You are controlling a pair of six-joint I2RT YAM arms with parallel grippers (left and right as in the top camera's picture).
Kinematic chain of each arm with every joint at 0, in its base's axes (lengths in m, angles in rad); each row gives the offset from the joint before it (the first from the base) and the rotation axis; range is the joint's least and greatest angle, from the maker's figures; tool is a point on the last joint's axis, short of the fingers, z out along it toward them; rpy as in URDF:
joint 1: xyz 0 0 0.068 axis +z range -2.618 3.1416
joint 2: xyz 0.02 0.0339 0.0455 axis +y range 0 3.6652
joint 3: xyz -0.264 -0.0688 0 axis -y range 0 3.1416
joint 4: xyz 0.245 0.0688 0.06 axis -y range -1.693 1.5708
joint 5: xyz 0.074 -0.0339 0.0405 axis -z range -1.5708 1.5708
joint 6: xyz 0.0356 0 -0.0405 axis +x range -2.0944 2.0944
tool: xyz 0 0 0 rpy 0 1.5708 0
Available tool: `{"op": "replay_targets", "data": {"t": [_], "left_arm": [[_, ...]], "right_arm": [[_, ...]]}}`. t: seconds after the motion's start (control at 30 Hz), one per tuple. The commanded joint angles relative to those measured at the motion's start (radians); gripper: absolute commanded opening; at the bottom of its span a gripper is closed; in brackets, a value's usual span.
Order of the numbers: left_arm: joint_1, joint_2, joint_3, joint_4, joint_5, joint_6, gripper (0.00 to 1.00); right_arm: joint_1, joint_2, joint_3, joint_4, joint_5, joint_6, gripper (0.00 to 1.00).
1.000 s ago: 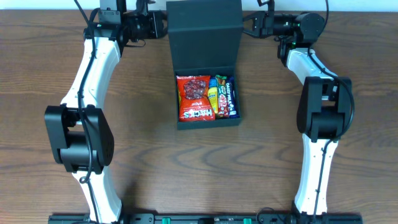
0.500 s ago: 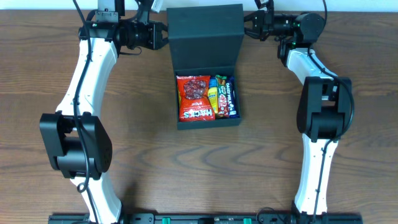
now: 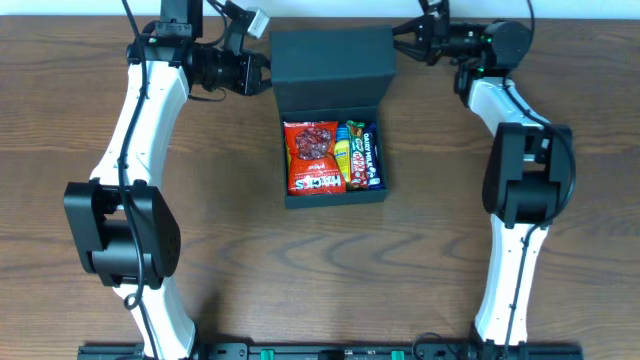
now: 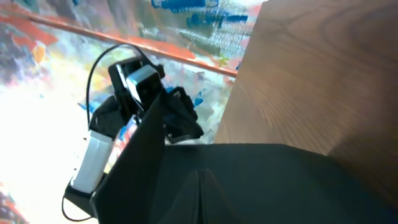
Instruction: Pack container
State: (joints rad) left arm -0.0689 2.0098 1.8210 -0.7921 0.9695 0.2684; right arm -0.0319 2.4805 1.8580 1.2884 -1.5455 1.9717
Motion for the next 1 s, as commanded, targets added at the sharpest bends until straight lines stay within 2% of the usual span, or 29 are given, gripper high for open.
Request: {"op": "replay_targets", "data": {"t": [0.0, 0.23, 0.47, 0.63, 0.7, 0.8, 0.87, 0.97], "left_arm": [[0.003, -0.036, 0.021, -0.03, 0.018, 0.077, 0.06], [0.003, -0.049, 0.021, -0.044, -0.055, 0.098, 0.06], [0.003, -0.049, 0.021, 0.01, -0.151, 0.088, 0.06], [0.003, -0.049, 0.021, 0.087, -0.297, -0.039, 0.06], [0.003, -0.049, 0.021, 0.094, -0.369, -0.101, 0.05], [-0.002, -0.049, 0.021, 0.08, -0.4, -0.217, 0.06], [-0.006, -0.049, 0.021, 0.06, -0.404, -0.249, 0.06], [-0.017, -0.049, 0.021, 0.028, -0.433, -0.296, 0.05]], "right_arm": [[-0.023, 0.005, 0.01, 0.006, -0.003, 0.014, 0.02], [-0.06, 0.005, 0.01, 0.006, 0.001, 0.014, 0.02], [-0.078, 0.005, 0.01, 0.006, 0.0, -0.022, 0.02], [-0.051, 0.005, 0.01, -0.027, 0.075, -0.162, 0.02], [-0.034, 0.005, 0.01, -0.175, 0.143, -0.298, 0.02], [-0.017, 0.005, 0.01, -0.627, 0.301, -0.644, 0.02], [-0.013, 0.005, 0.01, -0.842, 0.391, -0.789, 0.02], [-0.014, 0.005, 0.01, -0.983, 0.437, -0.917, 0.02]]}}
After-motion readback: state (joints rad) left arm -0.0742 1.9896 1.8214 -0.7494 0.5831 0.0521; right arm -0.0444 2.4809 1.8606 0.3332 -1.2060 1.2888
